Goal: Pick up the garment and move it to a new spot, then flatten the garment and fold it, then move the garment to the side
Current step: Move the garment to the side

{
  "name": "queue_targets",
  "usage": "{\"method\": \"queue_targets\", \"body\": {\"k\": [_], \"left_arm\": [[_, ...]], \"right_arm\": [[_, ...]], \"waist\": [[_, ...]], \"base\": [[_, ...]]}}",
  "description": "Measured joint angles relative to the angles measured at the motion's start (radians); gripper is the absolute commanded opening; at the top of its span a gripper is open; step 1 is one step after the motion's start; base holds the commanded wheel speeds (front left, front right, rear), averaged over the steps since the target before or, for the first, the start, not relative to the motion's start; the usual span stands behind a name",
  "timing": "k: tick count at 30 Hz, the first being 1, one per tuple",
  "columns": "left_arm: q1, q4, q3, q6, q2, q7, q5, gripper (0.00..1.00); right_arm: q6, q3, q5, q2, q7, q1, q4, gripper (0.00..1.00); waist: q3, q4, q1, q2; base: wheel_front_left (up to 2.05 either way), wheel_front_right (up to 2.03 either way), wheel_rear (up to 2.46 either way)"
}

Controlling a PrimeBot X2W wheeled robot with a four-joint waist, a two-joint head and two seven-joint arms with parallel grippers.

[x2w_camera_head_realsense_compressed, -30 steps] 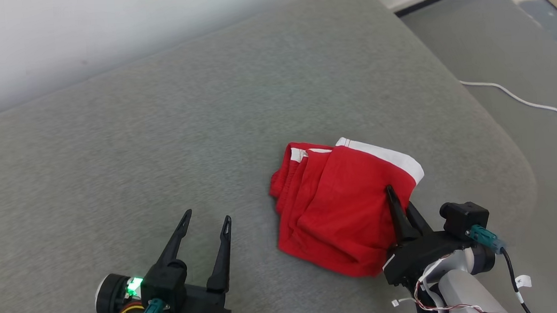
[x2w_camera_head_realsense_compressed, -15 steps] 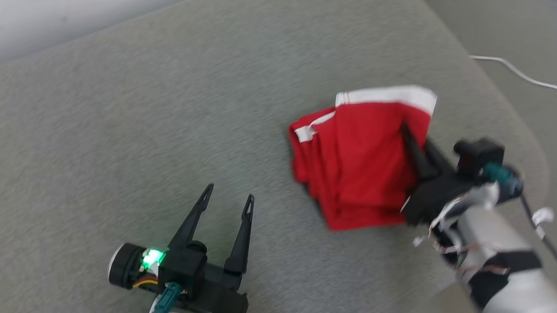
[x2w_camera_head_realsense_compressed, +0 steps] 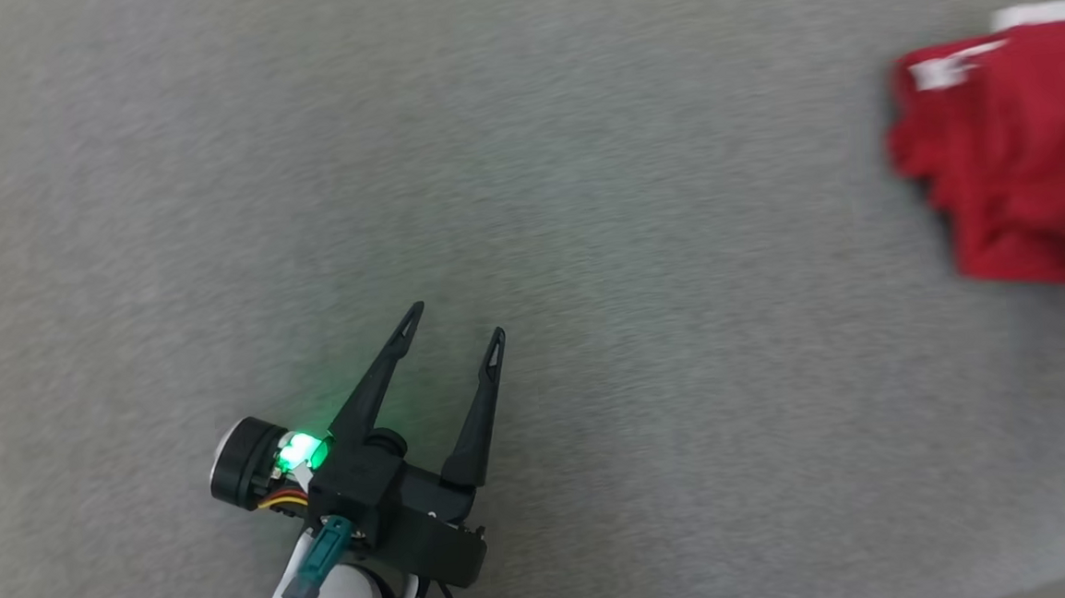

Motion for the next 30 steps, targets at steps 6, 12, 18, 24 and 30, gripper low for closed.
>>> {"method": "queue_targets", "body": {"k": [6, 12, 18, 24, 30], "left_arm": [[0.005, -0.009, 0.016, 0.000, -0.005, 0.000, 0.000, 1.00], [0.007, -0.006, 0.021, 0.000, -0.015, 0.000, -0.001, 1.00], [0.023, -0.002, 0.054, 0.001, -0.015, 0.000, -0.003, 1.00], [0.054, 0.006, 0.093, 0.008, -0.017, 0.000, -0.008, 1.00], [0.102, 0.026, 0.146, 0.024, -0.018, 0.000, -0.014, 1.00]], "right_arm": [[0.000, -0.181, -0.124, -0.084, 0.000, -0.054, 0.047, 0.60], [0.000, -0.398, -0.247, -0.025, 0.000, -0.053, -0.109, 1.00], [0.000, -0.363, -0.219, 0.158, 0.000, 0.019, -0.295, 1.00], [0.000, -0.292, -0.131, 0.276, 0.000, 0.138, -0.415, 1.00], [0.000, -0.205, -0.053, 0.379, 0.000, 0.313, -0.485, 1.00]], "waist": [[0.040, 0.090, 0.0000, 0.0000], [0.054, 0.131, 0.0000, 0.0000], [0.017, 0.127, 0.0000, 0.0000], [-0.032, 0.120, -0.0002, -0.0002], [-0.095, 0.125, -0.0003, -0.0002]], "base": [[0.00, 0.00, 0.00], [0.00, 0.00, 0.00], [0.00, 0.00, 0.00], [0.00, 0.00, 0.00], [0.00, 0.00, 0.00]]}}
